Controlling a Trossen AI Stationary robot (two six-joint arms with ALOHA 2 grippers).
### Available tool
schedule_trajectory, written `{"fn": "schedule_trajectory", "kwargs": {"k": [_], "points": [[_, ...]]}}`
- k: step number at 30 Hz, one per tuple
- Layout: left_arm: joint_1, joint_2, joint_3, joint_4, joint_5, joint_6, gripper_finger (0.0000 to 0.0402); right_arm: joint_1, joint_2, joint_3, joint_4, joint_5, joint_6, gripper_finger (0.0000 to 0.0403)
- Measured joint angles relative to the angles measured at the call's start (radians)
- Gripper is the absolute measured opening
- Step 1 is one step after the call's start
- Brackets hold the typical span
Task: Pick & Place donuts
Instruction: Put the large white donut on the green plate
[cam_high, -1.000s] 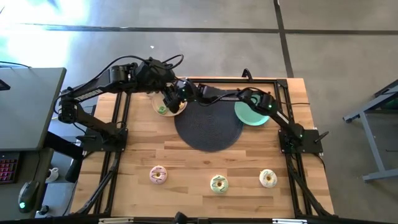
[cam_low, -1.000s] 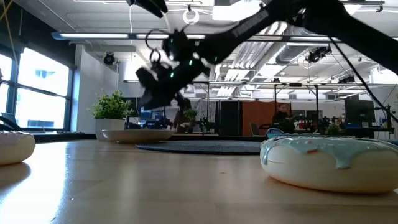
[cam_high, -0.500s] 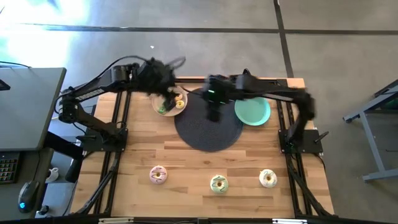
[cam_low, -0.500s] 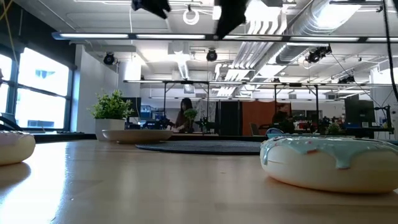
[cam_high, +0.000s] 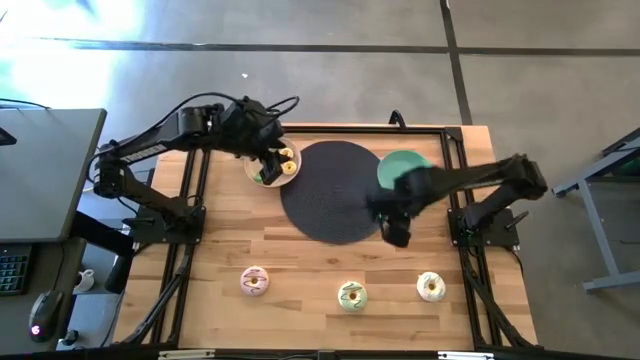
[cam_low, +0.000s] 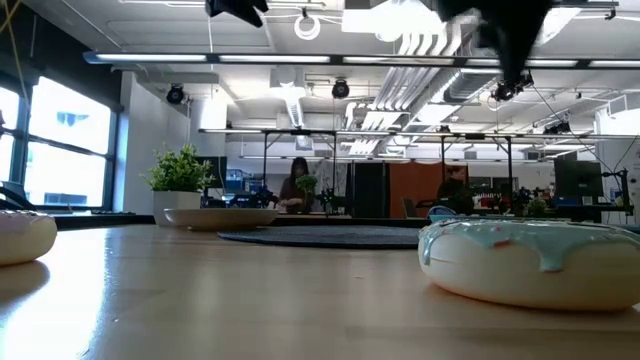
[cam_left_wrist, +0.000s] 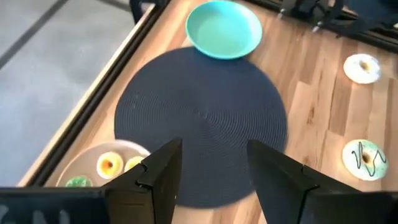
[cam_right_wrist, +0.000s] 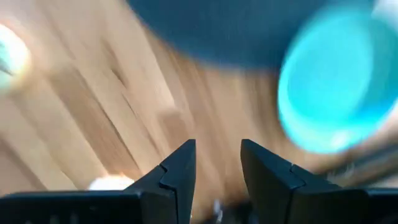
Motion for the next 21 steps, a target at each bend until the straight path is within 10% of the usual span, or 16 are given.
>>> {"fn": "schedule_trajectory", "kwargs": {"k": [10,21], "points": [[-0.098,0.008,-0.22,0.13,0.009,-0.009,0.0179,0.209,-0.226,-0.528,0.209,-0.329,0.229,0.0123],[-0.186,0.008,-0.438,0.352,0.021,-0.064,0.0179,0.343,-0.26,-0.808,0.696,-0.443,0.298,0.0123]]}}
